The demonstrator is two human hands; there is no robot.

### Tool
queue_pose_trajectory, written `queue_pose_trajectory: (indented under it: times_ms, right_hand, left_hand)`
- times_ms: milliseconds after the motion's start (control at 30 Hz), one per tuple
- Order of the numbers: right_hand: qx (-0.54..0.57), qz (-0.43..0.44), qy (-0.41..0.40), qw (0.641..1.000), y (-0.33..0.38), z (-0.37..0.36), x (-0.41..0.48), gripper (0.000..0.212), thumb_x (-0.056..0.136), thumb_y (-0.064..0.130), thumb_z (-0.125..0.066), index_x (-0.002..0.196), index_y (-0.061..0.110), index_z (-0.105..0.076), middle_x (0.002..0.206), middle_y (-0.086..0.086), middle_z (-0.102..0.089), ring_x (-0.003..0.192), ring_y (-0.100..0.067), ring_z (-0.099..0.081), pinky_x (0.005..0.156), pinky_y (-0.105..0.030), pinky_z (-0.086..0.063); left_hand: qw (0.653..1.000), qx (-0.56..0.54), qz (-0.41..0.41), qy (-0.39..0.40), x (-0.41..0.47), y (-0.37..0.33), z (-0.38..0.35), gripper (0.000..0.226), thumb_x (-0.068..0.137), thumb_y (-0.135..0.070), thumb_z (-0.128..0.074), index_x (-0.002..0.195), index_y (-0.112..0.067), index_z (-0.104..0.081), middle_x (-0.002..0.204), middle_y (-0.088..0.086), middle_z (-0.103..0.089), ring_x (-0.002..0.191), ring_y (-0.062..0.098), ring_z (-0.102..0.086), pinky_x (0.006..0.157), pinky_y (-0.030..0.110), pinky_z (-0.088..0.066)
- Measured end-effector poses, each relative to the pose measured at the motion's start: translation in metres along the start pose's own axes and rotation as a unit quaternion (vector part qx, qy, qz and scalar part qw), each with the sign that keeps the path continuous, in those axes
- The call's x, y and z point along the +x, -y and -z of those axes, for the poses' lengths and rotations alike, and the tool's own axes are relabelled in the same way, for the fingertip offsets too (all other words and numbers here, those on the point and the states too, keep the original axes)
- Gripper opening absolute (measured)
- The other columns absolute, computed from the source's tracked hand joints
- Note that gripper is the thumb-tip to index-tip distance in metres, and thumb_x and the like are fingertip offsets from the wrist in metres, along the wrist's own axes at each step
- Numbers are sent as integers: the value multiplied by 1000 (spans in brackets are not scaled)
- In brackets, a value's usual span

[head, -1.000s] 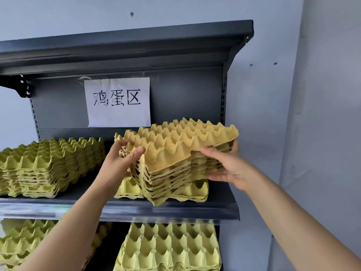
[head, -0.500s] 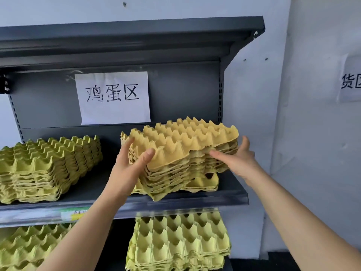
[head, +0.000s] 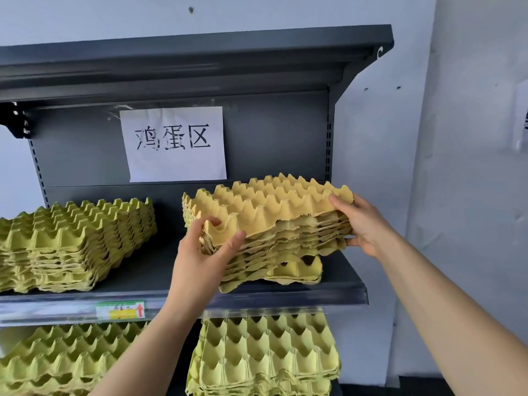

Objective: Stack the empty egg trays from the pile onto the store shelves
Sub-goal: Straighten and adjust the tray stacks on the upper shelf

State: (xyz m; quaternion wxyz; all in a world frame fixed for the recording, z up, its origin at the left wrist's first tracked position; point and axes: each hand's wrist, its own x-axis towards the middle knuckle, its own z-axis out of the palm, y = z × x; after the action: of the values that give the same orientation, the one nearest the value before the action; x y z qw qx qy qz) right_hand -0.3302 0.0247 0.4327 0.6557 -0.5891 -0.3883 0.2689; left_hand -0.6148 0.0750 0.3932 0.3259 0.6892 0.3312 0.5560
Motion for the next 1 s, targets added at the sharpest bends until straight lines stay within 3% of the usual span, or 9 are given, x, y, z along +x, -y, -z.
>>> queue_pose_trajectory:
  times_ms: [100, 200, 300, 400, 500, 600, 700, 867, 1000]
  right_hand:
    - [13, 24, -21, 999, -1, -5, -11, 43, 77, 51, -73, 115, 35, -62, 103, 9, -72, 92, -13, -68, 60, -32, -56]
    - [-21, 63, -61, 996, -3, -15, -22, 58, 76, 52, -73, 128, 30, -56, 116, 9, -66, 106, -16, -62, 83, -42, -55]
    - [-35, 80, -87, 992, -4, -25, -29, 64, 77, 50, -73, 133, 27, -50, 123, 9, -62, 112, -18, -59, 95, -48, -49]
    - [-18, 77, -92, 993, -6, -33, -34, 64, 78, 45, -74, 133, 26, -49, 127, 7, -60, 116, -20, -57, 98, -51, -47]
    - [-10, 72, -100, 992, -16, -43, -39, 67, 77, 43, -76, 135, 27, -45, 129, 6, -59, 118, -20, -55, 98, -50, -47]
    - [-8, 89, -112, 990, -25, -53, -44, 54, 79, 39, -76, 125, 30, -50, 115, 11, -64, 107, -12, -60, 83, -31, -50]
    - [-23, 90, -124, 988, -26, -60, -44, 45, 80, 40, -74, 117, 36, -49, 107, 18, -62, 100, -5, -58, 68, -21, -42]
    - [-69, 22, -92, 993, -28, -56, -40, 52, 81, 42, -73, 124, 33, -45, 116, 15, -56, 104, -11, -54, 85, -36, -47]
    - [-104, 3, -59, 993, -30, -48, -41, 48, 80, 49, -70, 118, 39, -43, 119, 15, -55, 107, -13, -54, 83, -35, -45]
  left_hand:
    - [999, -29, -1, -18, 12, -1, 13, 56, 63, -74, -71, 99, -34, -56, 91, -1, -69, 70, 6, -57, 60, 36, -50]
    - [996, -88, 26, -4, 31, 7, 29, 49, 69, -61, -78, 100, -27, -59, 95, 14, -69, 81, 28, -65, 75, 57, -57]
    - [992, -118, 26, 22, 49, 17, 40, 42, 72, -51, -75, 104, -27, -62, 90, 0, -73, 84, 23, -70, 71, 43, -60]
    - [990, -132, 16, 55, 65, 28, 46, 40, 74, -46, -74, 108, -28, -63, 90, -4, -73, 78, 13, -70, 61, 24, -55]
    - [986, -148, 22, 79, 78, 44, 50, 40, 76, -42, -73, 111, -28, -62, 96, 0, -73, 82, 14, -70, 63, 24, -56]
    - [982, -156, 30, 102, 87, 61, 51, 40, 75, -43, -72, 112, -30, -62, 98, 0, -73, 84, 16, -70, 65, 26, -55]
    - [981, -157, 36, 109, 93, 73, 50, 39, 75, -46, -70, 110, -33, -61, 100, -1, -72, 86, 16, -70, 67, 26, -54]
    - [985, -121, 25, 117, 96, 90, 44, 37, 76, -56, -68, 107, -41, -56, 99, -10, -70, 86, 7, -68, 71, 26, -52]
    - [986, -111, 17, 122, 93, 98, 43, 39, 78, -60, -66, 111, -43, -52, 99, -17, -69, 86, 5, -69, 70, 26, -54]
